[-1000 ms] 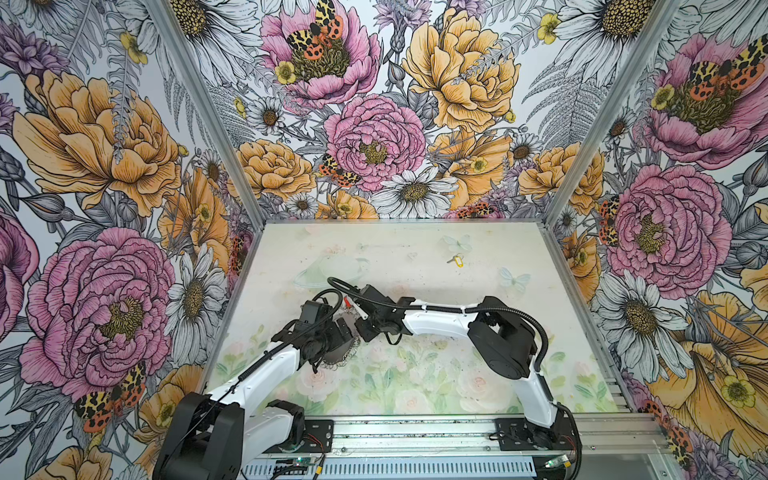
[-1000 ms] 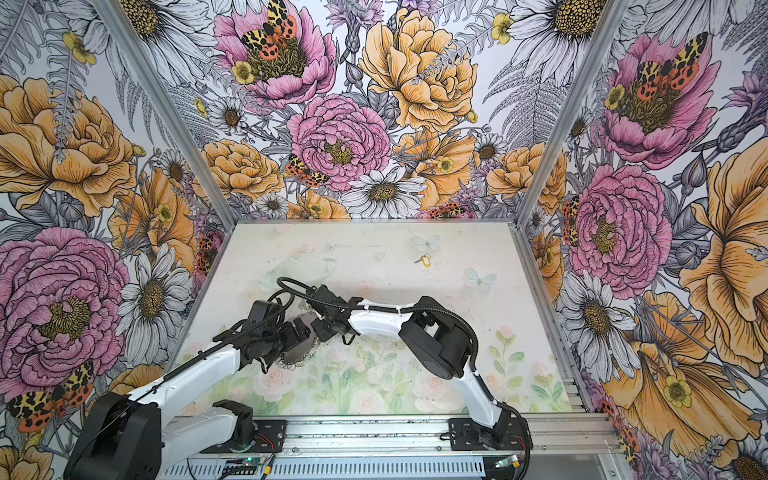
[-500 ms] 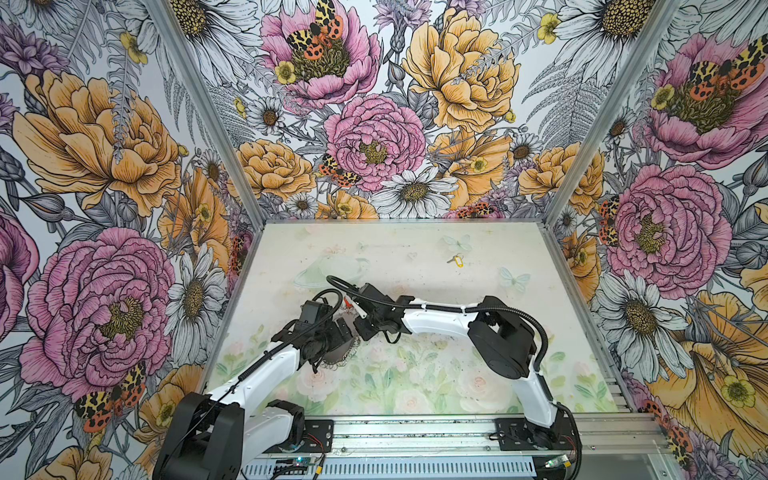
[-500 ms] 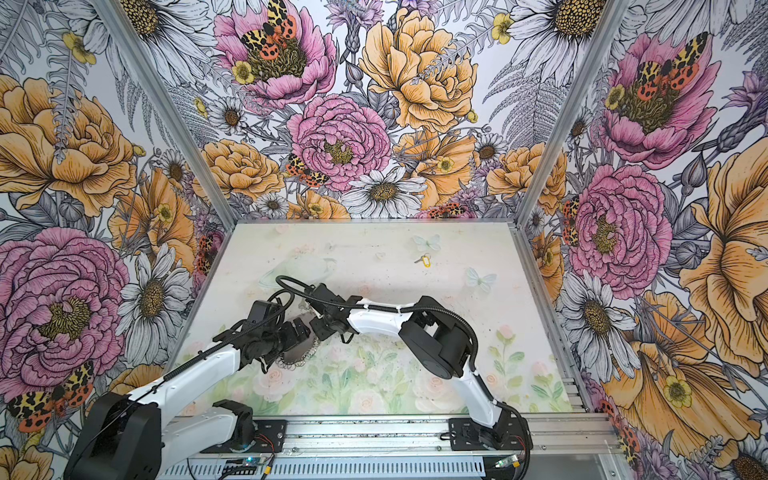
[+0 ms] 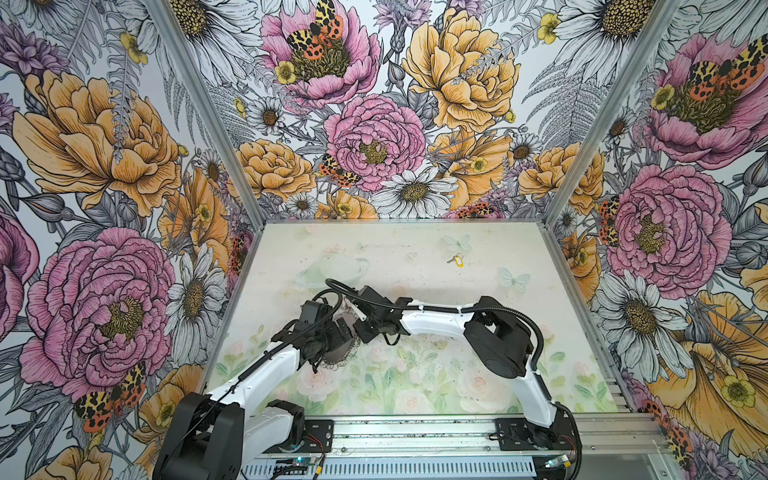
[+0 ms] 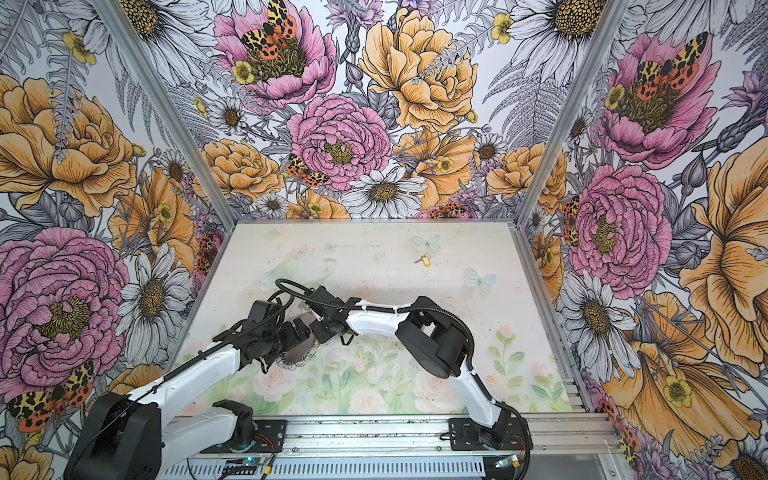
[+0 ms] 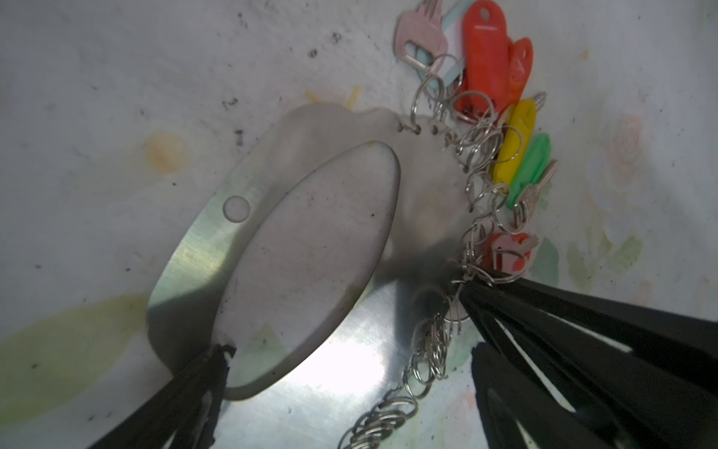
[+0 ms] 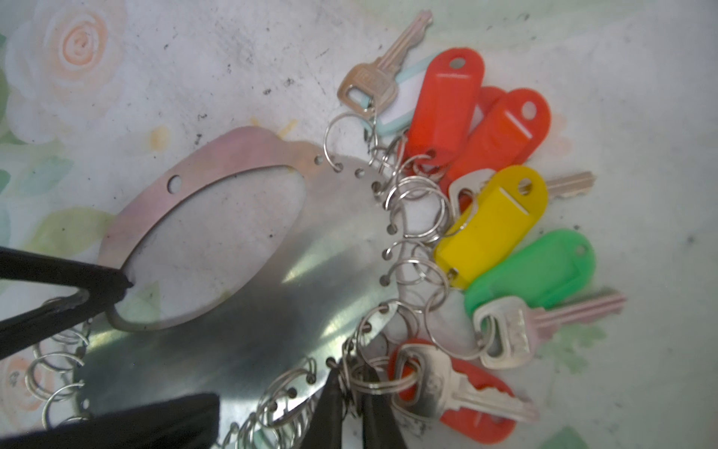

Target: Put the keys on the keyring

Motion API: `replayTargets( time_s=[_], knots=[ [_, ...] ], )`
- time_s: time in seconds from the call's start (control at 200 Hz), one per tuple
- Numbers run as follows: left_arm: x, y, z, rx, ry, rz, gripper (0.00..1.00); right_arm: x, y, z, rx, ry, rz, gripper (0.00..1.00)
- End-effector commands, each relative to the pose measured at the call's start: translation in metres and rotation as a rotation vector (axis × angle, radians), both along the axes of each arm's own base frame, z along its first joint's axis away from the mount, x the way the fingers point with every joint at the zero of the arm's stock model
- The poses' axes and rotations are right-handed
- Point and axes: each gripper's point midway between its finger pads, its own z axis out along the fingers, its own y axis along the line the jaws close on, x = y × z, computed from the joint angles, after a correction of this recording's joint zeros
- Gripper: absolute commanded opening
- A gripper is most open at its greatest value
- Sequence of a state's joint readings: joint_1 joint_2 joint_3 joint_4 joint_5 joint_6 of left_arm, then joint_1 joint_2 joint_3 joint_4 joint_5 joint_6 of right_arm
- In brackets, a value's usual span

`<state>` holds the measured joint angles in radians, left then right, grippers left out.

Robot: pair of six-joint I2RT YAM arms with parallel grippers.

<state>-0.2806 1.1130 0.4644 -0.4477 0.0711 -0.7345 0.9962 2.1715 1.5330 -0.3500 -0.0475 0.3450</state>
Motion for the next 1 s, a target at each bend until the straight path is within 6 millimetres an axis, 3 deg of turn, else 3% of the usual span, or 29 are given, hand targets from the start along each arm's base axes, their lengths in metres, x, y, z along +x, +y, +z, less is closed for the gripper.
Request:
replayTargets(
  time_s=[0.0,0.185,0.305,0.606,0.991],
  knots=[
    [-0.006,0.003,-0.006,-0.002,0.027,0.007,0.99,0.003,0.001,0.011,0.005,-0.035,0.003,0.1],
    [-0.008,0.004,-0.008,0.001,0.032,0.005,0.99,0.002,-0.002,0.017,0.009,-0.043,-0.001,0.09],
    [-0.008,0.004,-0.008,0.001,0.032,0.006,0.99,0.004,-0.006,0.017,0.001,-0.051,-0.013,0.15],
    [-0.008,0.003,-0.008,-0.002,0.032,0.005,0.99,0.003,-0.004,0.016,0.01,-0.038,-0.006,0.08],
    [-0.008,0.003,-0.007,-0.002,0.032,0.005,0.99,0.004,-0.005,0.022,0.012,-0.055,-0.008,0.09]
  ],
)
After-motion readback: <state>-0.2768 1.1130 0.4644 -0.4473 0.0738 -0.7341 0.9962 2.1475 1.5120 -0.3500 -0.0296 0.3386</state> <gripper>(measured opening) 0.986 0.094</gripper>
